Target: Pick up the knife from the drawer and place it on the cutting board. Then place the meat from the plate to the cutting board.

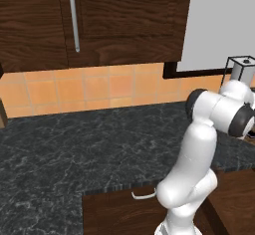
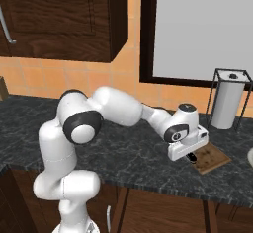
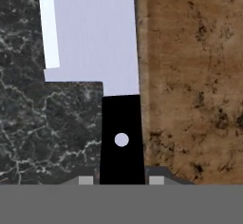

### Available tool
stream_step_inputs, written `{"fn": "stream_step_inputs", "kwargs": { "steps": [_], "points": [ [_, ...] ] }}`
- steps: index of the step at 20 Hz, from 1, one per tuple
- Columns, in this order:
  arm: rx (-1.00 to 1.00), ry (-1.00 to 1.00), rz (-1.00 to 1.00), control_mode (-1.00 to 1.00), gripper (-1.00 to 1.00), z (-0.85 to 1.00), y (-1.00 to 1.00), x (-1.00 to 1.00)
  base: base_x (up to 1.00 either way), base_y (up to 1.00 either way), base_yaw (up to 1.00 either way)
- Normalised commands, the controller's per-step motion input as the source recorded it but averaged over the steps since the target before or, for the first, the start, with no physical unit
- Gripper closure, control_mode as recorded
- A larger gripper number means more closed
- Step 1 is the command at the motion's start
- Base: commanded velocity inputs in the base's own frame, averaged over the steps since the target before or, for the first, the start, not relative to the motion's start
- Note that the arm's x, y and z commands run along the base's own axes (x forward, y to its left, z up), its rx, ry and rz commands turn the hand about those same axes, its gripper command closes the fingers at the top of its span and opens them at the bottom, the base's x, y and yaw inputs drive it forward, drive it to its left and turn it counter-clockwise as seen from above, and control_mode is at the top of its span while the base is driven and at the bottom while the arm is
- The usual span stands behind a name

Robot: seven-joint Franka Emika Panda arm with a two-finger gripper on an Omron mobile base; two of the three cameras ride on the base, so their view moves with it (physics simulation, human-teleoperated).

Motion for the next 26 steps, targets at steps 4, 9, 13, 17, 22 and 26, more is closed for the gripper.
{"fn": "stream_step_inputs", "kwargs": {
  "steps": [4,9,13,17,22,26],
  "points": [
    [0.00,0.00,-0.05,-1.00,1.00,-0.01,-0.22,0.03,0.00,0.00,0.00],
    [0.00,0.00,-0.01,-1.00,1.00,0.00,-0.05,0.09,0.00,0.00,0.00],
    [0.00,0.00,0.00,-1.00,1.00,-0.09,0.00,0.16,0.00,0.00,0.00],
    [0.00,0.00,0.00,-1.00,1.00,-0.28,0.00,0.18,0.00,0.00,0.00],
    [0.00,0.00,0.00,-1.00,1.00,-0.26,0.00,0.00,0.00,0.00,0.00],
    [0.00,0.00,0.00,-1.00,1.00,-0.10,-0.03,0.01,0.00,0.00,0.00]
  ]
}}
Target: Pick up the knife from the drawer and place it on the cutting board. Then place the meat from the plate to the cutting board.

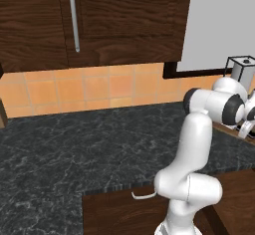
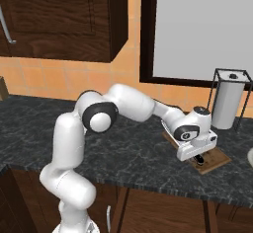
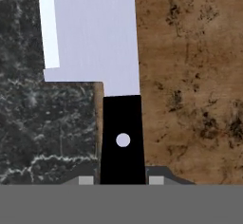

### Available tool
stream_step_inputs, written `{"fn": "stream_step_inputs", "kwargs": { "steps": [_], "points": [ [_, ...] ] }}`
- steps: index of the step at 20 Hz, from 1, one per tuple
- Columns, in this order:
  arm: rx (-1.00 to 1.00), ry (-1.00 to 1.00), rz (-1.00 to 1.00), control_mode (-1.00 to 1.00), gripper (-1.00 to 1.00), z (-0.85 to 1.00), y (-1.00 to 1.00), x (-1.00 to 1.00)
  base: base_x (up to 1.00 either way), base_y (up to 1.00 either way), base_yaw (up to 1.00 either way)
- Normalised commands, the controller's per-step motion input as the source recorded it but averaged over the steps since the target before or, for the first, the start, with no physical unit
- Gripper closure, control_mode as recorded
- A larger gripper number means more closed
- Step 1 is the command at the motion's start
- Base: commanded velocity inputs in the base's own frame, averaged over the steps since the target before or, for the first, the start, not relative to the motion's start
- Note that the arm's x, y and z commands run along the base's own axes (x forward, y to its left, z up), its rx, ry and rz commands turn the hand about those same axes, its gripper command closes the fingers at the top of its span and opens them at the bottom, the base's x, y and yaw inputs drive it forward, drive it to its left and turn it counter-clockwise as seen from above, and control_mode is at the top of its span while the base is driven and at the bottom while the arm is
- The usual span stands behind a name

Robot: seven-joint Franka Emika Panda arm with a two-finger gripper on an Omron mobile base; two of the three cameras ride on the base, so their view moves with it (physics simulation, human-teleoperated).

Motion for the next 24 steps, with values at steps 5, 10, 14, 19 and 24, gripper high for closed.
{"fn": "stream_step_inputs", "kwargs": {
  "steps": [5,10,14,19,24],
  "points": [
    [0.00,0.00,0.00,-1.00,1.00,-0.14,-0.07,0.15,0.00,0.00,0.00],
    [0.00,0.00,0.00,-1.00,1.00,-0.04,-0.19,0.17,0.00,0.00,0.00],
    [0.00,0.00,0.00,-1.00,1.00,0.00,-0.26,0.00,0.00,0.00,0.00],
    [0.00,0.00,0.00,-1.00,-1.00,0.00,-0.14,0.01,0.00,0.00,0.00],
    [0.00,0.00,0.00,-1.00,-1.00,0.00,0.00,0.00,0.00,0.00,0.00]
  ]
}}
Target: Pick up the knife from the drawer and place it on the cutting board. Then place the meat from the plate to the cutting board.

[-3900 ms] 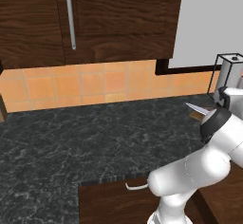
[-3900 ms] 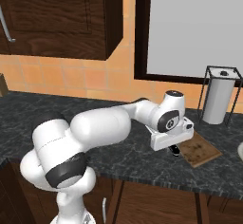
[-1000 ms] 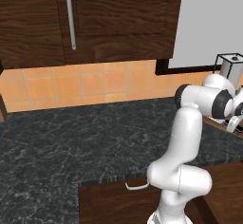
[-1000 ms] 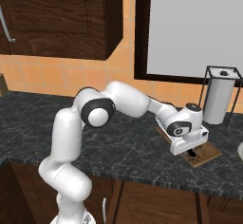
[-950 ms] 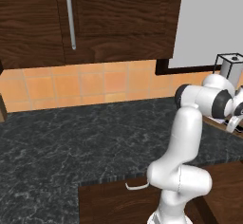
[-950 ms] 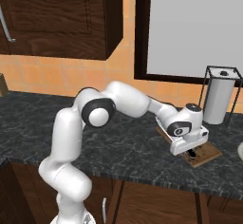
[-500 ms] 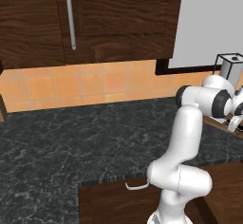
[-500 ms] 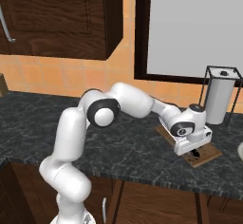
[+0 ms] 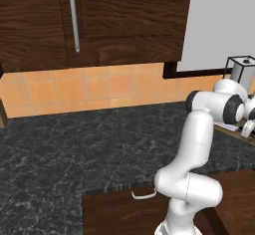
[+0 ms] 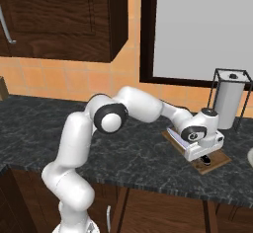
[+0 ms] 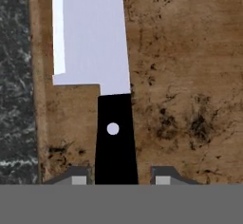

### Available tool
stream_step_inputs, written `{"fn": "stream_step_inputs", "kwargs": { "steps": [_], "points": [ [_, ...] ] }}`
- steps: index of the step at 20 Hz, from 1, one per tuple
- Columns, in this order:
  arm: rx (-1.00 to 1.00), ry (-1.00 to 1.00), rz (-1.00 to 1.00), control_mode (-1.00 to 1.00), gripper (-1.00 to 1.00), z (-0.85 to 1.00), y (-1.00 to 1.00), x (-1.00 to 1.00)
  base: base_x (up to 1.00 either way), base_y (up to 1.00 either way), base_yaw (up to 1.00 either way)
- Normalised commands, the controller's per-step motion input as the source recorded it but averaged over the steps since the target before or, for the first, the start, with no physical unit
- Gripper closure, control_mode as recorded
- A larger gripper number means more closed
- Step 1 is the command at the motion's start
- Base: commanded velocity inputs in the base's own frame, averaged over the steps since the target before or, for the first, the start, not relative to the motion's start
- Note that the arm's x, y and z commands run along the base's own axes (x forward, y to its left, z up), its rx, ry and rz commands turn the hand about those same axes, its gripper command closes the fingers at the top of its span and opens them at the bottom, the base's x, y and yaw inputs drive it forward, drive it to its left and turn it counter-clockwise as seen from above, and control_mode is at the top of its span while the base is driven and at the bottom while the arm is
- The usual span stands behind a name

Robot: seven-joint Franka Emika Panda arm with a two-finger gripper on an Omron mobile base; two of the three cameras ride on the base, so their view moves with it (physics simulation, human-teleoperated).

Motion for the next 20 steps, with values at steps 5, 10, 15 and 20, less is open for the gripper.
{"fn": "stream_step_inputs", "kwargs": {
  "steps": [5,10,15,20],
  "points": [
    [0.00,0.00,0.00,-1.00,-1.00,0.00,0.00,0.00,0.00,0.00,0.00],
    [0.00,0.00,0.00,-1.00,-1.00,0.01,0.00,0.00,0.00,0.00,0.00],
    [0.00,-0.15,0.00,-1.00,-1.00,0.48,0.00,-0.46,0.00,0.00,0.00],
    [0.03,-0.14,-0.02,-1.00,-1.00,0.48,0.00,-0.61,0.00,0.00,0.00]
  ]
}}
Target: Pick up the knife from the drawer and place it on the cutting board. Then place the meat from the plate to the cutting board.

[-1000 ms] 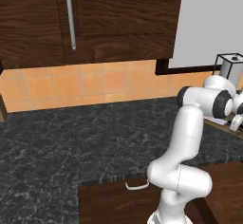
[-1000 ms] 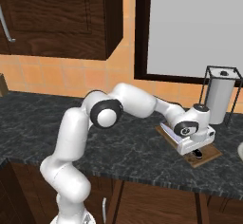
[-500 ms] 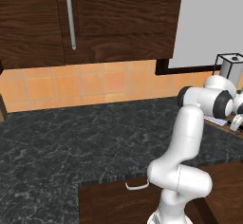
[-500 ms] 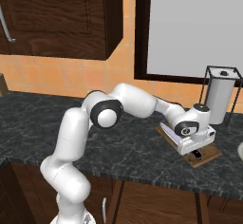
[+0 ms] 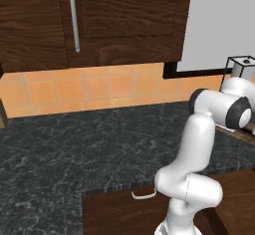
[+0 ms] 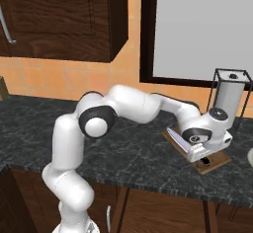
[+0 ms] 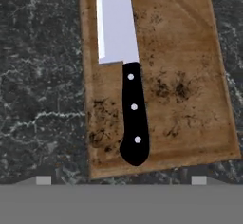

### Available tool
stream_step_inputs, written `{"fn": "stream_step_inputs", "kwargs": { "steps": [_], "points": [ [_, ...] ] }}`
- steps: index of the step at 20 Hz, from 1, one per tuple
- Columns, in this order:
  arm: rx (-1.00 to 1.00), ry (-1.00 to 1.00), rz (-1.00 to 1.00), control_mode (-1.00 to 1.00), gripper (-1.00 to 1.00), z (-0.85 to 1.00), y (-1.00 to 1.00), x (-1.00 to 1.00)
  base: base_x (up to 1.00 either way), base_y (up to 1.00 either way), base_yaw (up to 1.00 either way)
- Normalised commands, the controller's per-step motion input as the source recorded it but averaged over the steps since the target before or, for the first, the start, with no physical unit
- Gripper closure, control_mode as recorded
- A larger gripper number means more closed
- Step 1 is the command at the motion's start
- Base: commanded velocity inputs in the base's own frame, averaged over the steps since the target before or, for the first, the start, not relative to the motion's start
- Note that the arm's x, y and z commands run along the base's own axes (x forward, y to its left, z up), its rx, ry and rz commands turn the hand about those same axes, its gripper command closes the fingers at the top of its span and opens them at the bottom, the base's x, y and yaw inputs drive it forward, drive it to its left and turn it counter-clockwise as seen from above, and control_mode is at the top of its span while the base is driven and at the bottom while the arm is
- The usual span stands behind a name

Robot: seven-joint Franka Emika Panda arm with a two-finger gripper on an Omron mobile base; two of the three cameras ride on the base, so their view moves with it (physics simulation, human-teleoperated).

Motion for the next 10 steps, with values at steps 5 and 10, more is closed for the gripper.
{"fn": "stream_step_inputs", "kwargs": {
  "steps": [5,10],
  "points": [
    [0.01,-0.05,-0.09,-1.00,-1.00,0.43,0.43,-0.79,0.00,0.00,0.00],
    [0.00,0.02,-0.18,-1.00,-1.00,0.59,0.97,-0.66,0.00,0.00,0.00]
  ]
}}
